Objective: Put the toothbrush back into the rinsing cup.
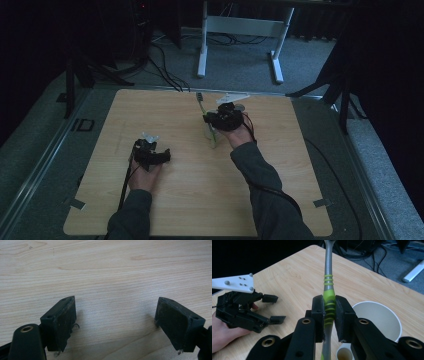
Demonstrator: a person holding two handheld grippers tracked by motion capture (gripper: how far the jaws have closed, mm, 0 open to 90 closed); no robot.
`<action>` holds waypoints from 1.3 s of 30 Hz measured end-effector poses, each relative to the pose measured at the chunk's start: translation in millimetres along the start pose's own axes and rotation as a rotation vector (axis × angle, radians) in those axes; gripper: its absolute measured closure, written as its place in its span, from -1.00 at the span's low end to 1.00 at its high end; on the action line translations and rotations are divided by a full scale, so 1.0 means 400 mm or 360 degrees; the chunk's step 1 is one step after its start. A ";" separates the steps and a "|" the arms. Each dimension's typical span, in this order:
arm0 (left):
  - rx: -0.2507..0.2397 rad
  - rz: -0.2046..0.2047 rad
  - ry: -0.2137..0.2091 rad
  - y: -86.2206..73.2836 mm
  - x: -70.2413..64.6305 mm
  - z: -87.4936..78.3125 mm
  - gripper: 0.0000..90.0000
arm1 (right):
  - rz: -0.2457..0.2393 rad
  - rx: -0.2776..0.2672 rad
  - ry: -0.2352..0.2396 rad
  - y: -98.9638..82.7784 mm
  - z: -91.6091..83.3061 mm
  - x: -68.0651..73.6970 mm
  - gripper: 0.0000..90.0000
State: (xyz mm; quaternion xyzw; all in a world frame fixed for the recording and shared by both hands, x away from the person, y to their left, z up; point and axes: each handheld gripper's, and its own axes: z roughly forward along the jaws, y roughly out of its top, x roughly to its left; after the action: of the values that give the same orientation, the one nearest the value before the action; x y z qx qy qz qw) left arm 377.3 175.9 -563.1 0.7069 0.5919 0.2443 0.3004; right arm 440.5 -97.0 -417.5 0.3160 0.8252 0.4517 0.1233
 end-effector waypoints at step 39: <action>-0.0001 -0.0001 0.0000 0.000 0.000 0.000 -0.60 | 0.0060 -0.0201 -0.0074 0.014 -0.017 -0.002 0.75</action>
State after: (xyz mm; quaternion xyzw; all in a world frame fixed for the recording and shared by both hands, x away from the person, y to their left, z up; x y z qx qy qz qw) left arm 377.2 175.8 -563.1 0.7068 0.5919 0.2444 0.3006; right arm 440.1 -100.0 -409.3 0.3335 0.7858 0.4977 0.1536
